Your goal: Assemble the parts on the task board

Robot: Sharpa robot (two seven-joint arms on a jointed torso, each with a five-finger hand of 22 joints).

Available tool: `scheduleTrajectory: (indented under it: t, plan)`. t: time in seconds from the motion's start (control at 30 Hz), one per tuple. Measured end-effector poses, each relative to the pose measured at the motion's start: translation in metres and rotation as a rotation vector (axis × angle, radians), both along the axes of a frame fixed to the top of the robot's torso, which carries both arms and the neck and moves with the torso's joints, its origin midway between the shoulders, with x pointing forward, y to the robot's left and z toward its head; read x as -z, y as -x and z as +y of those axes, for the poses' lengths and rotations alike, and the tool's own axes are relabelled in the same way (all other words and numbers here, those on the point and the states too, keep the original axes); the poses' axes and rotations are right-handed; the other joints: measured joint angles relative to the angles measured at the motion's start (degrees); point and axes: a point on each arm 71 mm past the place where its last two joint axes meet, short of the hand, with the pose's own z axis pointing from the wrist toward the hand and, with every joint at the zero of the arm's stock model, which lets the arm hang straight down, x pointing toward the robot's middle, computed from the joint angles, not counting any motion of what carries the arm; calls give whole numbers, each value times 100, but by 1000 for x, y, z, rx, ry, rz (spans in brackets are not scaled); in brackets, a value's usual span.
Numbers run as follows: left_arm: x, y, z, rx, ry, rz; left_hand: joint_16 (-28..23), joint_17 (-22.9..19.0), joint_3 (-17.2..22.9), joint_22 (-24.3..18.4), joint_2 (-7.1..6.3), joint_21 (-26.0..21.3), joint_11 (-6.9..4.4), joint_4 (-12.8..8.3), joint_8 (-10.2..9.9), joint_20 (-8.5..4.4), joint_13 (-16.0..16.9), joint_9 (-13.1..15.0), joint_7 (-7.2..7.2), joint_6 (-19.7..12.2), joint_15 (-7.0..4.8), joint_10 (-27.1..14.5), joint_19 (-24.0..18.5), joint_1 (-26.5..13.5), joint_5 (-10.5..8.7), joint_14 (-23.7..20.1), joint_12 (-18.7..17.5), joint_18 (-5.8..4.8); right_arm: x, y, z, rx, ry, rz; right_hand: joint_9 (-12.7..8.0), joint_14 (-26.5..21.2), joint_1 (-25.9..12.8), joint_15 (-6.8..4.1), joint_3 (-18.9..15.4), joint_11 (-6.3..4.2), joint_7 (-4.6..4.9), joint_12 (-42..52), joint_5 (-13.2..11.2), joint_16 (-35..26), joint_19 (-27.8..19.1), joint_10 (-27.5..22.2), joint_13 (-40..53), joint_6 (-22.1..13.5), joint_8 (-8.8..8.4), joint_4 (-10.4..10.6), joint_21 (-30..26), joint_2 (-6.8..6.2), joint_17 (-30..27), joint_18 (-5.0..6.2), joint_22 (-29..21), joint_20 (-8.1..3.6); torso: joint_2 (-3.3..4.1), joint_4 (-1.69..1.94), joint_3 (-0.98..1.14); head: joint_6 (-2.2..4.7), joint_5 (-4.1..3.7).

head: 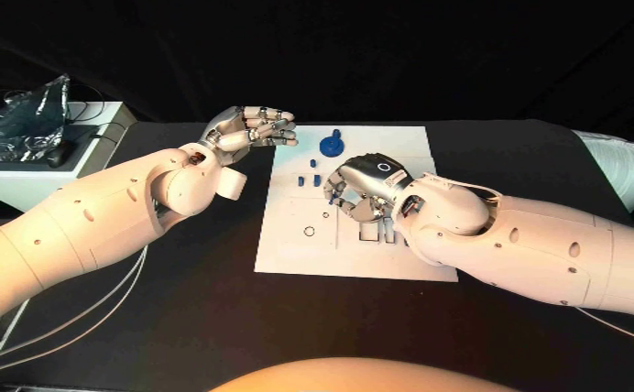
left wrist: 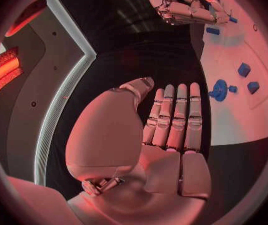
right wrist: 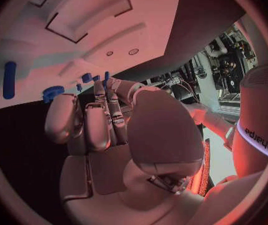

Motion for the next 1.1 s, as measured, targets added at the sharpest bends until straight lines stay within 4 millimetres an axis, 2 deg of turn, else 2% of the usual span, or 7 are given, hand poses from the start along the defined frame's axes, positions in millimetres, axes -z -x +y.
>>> scheduleTrajectory:
  t: [0.17,0.37,0.5,0.93,1.1]
  plan:
    - [0,0,0,0,0,1,0,0,0,-4,0,0,0,0,0,0,0,-5,0,0,0,0,0,0,0,0,0,0,10,4,5,-2,26,-2,0,0,0,0,0,0,-7,-23,1,0,0,0,0,-9,21,0,0,0,0,0,0,0,4,-12,4,-50,79]
    - [0,0,-1,1,0,2,0,-1,0,-3,0,0,0,0,0,0,0,-5,0,0,0,0,0,0,0,0,0,0,18,6,9,2,46,-7,0,0,-16,0,17,17,-7,-31,1,0,0,17,1,-9,21,-18,0,-16,0,0,0,0,3,-9,7,-112,121]
    - [0,0,-1,2,0,2,0,6,0,-12,0,0,0,0,0,0,0,-5,21,-22,0,0,0,0,0,0,0,0,22,7,11,2,54,-9,0,0,-24,0,18,17,-8,-17,1,0,0,17,4,-9,21,-19,0,-24,0,0,-1,0,3,-12,8,-129,149]
    - [0,0,-1,2,1,4,-21,6,0,-17,0,0,0,0,0,0,0,-4,21,-22,0,0,0,0,0,0,0,0,25,7,14,3,69,-17,3,0,-22,0,17,17,-8,-6,-2,0,0,17,72,-10,20,-19,0,-22,0,0,4,0,1,-16,-2,-171,153]
    - [1,0,-1,3,0,5,-21,5,0,-21,0,0,0,0,0,0,0,-6,21,-21,0,0,0,0,0,0,0,0,26,8,16,1,69,-17,3,0,-22,0,17,17,-8,-7,20,0,0,17,72,-10,20,-19,0,-22,0,0,4,0,4,-12,-1,-197,177]
